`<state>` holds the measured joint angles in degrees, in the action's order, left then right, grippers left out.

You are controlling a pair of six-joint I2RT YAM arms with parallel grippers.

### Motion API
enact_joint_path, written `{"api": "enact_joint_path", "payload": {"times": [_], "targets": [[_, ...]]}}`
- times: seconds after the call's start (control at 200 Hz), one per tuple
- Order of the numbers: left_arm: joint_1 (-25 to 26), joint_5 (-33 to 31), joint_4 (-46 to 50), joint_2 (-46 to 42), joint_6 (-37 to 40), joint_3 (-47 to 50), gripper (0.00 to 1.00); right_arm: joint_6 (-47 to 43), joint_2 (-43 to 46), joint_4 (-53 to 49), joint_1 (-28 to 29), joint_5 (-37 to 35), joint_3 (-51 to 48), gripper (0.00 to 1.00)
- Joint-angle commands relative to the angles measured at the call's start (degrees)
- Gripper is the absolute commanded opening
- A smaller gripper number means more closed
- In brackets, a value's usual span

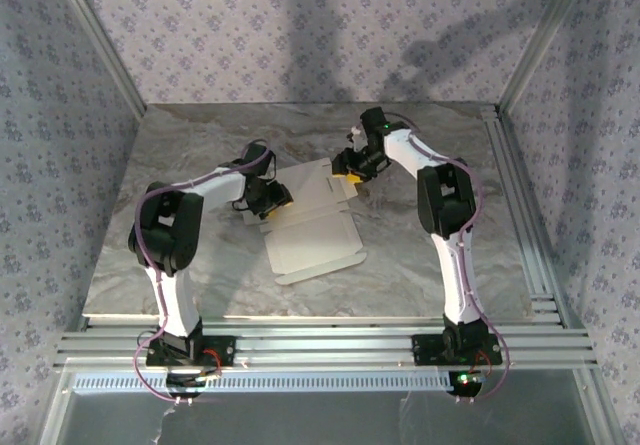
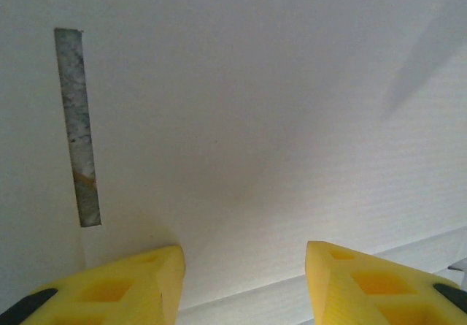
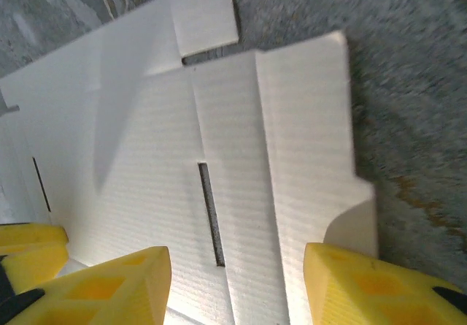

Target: Fold the paper box

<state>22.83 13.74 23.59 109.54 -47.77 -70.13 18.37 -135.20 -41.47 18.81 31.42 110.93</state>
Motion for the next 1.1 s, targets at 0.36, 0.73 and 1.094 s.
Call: {"api": "enact_joint_path", "payload": {"times": [0.36,0.73,1.094], "targets": [[-0.5,-1.4,-0.1,2.9,2.4,1.2,0.48,2.2,8.0,-1.4,-4.0,-5.9,-3.9,0.54],[-0.8,-1.3,0.6,3.4,3.9,0.3,0.48,1.7,-2.8,-7.8,-2.5,-4.2,6.7,0.53],[-0.8,-0.7,0.6,3.9,4.3,-0.4,0.48,0.3,-3.2,-9.2,-0.4,-2.1,7.4,0.49]]}}
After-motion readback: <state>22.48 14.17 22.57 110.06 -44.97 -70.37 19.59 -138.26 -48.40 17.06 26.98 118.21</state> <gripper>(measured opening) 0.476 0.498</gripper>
